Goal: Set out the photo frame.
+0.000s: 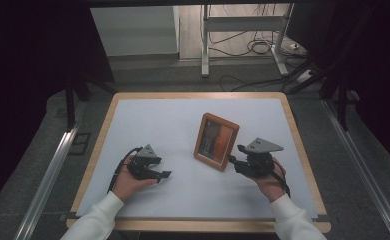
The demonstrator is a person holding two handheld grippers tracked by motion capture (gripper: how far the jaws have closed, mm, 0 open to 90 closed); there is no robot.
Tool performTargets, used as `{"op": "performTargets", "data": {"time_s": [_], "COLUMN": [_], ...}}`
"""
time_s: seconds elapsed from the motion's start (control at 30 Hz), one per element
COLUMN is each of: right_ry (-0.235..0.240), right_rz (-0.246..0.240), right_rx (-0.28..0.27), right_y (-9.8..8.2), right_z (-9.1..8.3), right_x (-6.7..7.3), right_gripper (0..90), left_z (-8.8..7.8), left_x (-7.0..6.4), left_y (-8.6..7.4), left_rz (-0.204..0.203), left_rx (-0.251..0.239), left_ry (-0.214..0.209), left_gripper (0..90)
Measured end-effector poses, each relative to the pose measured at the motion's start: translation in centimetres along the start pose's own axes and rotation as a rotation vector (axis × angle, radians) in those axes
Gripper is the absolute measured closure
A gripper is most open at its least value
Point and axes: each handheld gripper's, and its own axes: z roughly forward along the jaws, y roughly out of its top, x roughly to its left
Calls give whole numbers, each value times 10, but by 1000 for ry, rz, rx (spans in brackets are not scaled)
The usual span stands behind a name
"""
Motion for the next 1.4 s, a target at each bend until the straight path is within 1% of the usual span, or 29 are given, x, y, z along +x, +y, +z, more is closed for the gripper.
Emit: {"op": "performTargets", "data": {"time_s": [0.07, 0.13, 0.17, 0.2, 0.23, 0.27, 0.3, 0.37, 0.43, 0.57, 0.77, 0.87, 0.93, 1.03, 1.1, 1.4], "right_ry": [22, 44, 57, 57, 67, 73, 82, 86, 94, 103, 106, 108, 117, 119, 115, 101], "right_rz": [-17, -24, -35, -35, -41, -42, -57, -59, -78, -103, -120, -118, -106, -110, -122, -116], "right_rx": [14, 34, 44, 44, 47, 52, 58, 58, 65, 80, 103, 114, 116, 122, 127, 147], "right_y": [-2, -4, -5, -5, -5, -5, -4, -3, -2, -1, -4, -5, -5, -6, -5, -8], "right_z": [3, 7, 9, 9, 10, 11, 13, 14, 16, 22, 30, 36, 39, 41, 42, 50], "right_x": [2, 4, 5, 5, 6, 7, 10, 12, 15, 20, 24, 24, 24, 25, 26, 24], "right_gripper": [599, 684, 757, 757, 787, 810, 847, 860, 885, 896, 896, 896, 896, 896, 896, 896], "left_z": [-1, -1, -1, -1, 0, 0, 0, 1, 1, 1, 1, 1, 1, 2, 2, 2], "left_x": [0, 0, 1, 1, 0, 1, 0, 0, 0, 0, 0, 0, 0, 0, 0, 0], "left_y": [0, 0, 0, 0, 0, 0, 0, 0, 0, 0, 0, -1, -1, 0, 0, -1], "left_rz": [-1, -3, -3, -1, -8, -1, 0, 4, 5, 4, 6, 3, 2, 7, 7, 4], "left_rx": [-4, -5, -5, -4, -8, -2, 0, 4, 3, 4, 7, 7, 9, 13, 13, 13], "left_ry": [1, 0, -1, -1, -2, -2, -3, -4, -5, -4, -6, -6, -8, -10, -10, -14], "left_gripper": [284, 284, 284, 284, 284, 284, 283, 282, 282, 282, 281, 281, 280, 279, 278, 272]}}
